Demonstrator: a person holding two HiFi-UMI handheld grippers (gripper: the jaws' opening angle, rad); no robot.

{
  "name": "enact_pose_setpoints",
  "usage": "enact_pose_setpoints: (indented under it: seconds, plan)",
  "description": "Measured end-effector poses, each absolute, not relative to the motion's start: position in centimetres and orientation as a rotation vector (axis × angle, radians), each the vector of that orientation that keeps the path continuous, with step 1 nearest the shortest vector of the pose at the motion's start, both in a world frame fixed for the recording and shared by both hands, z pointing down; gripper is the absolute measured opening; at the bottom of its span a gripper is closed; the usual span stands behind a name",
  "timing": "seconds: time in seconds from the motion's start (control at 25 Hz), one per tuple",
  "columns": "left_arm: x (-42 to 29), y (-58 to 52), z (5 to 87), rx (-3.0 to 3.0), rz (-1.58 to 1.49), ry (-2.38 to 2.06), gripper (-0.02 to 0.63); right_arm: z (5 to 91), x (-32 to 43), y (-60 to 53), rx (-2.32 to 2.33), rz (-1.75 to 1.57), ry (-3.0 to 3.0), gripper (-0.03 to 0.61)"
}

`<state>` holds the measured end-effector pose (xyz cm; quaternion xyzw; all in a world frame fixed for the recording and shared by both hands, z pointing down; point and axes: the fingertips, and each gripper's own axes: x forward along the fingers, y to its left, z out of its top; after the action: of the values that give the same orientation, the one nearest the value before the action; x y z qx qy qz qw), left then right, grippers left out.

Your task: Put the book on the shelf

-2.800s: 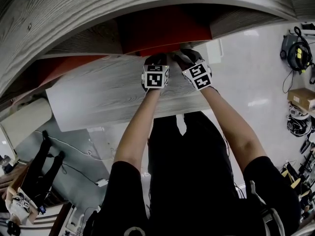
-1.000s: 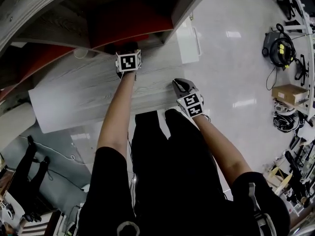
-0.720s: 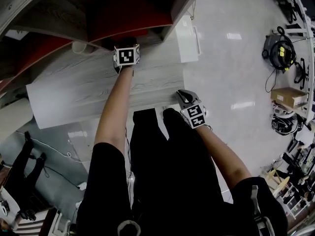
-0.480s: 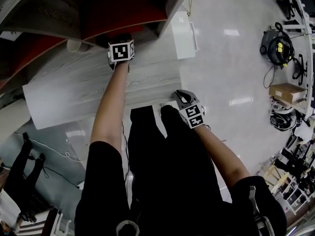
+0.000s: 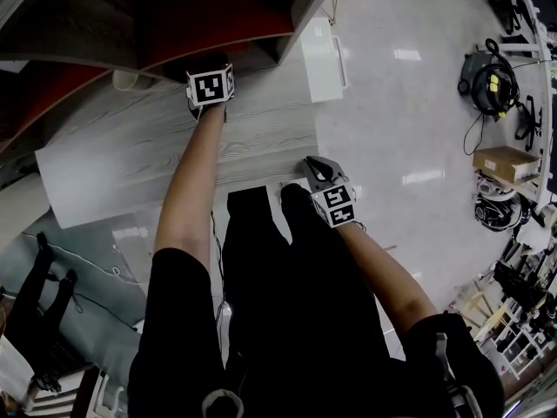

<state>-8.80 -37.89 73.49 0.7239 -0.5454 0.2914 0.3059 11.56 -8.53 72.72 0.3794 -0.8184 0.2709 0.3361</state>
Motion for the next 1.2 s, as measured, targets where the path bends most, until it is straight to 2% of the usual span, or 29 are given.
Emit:
enact_pose_setpoints:
  seconds: [1.2]
  plan:
    - [-9.3,-39.8,72.9,1.917,0.785,-1.581,0.028,72.4,12.7,-5.4,0.935,0.658,-2.147,0.018]
